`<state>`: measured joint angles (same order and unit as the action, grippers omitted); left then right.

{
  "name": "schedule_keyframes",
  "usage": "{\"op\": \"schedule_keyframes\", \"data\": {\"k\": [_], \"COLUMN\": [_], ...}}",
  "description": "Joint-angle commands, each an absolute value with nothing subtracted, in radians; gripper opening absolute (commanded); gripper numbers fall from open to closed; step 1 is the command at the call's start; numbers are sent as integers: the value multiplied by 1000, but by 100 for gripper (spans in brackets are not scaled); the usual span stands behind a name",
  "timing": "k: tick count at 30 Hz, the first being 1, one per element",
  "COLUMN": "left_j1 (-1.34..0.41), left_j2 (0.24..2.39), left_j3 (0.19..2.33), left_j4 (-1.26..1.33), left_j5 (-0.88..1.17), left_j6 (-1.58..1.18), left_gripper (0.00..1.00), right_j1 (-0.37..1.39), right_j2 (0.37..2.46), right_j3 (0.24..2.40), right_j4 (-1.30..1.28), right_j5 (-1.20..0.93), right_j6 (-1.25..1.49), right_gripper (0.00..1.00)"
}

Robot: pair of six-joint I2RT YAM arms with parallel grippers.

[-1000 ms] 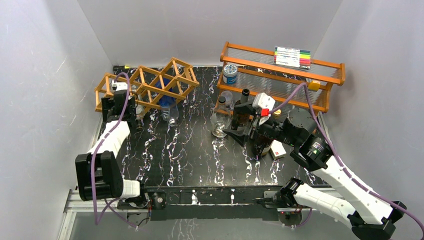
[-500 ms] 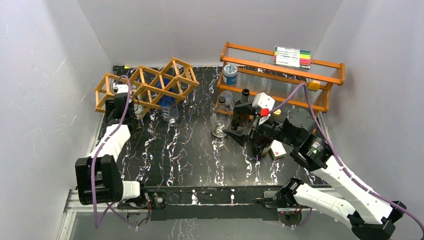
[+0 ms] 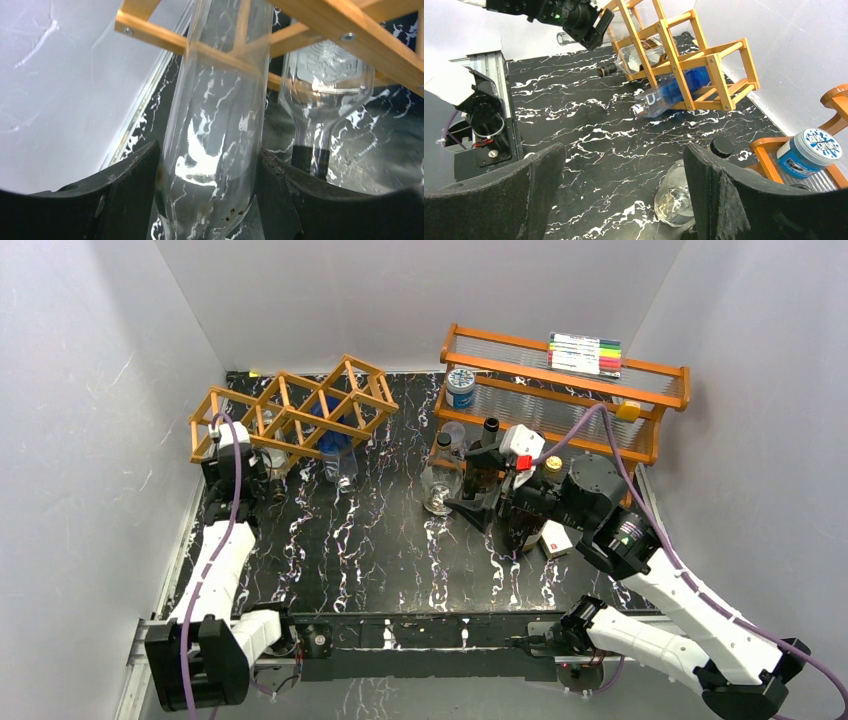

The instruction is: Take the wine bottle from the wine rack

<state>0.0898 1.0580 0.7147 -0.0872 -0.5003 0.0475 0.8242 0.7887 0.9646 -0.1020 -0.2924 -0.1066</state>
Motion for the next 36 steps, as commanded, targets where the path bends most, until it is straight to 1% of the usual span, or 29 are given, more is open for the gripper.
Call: {"op": "schedule_keyframes", "data": {"k": [1, 5, 10, 13, 21, 30, 33, 36], "left_j1": [96, 95, 95, 95, 95, 95, 96, 93], "left_j2": [948, 885, 888, 889, 813, 799, 803, 800], "left_j3": [699, 720, 812, 851, 900, 1004, 1038, 1079], "left_j4": [-194, -281, -427, -502, -613, -756, -791, -858], "left_j5": [-476, -433, -415, -383, -388, -403, -392, -358], "left_j6": [-51, -113, -208, -244, -279, -327, -342, -375], "left_gripper": [41, 37, 24, 20, 13, 11, 7, 7], "right_j1": [822, 822, 822, 822, 822, 823, 823, 822], "right_j2": [796, 814, 843, 853, 872, 892, 904, 931], "right_j3": [970, 974, 981, 983, 985, 991, 992, 1004], "right_j4": [-29, -23, -5, 0, 7, 12, 19, 29], "right_j5": [-307, -316, -339, -347, -355, -368, -375, -387], "right_j6": [-106, -109, -101, -97, -99, -98, -93, -83], "right_gripper": [98, 98, 98, 98, 98, 98, 98, 98]}}
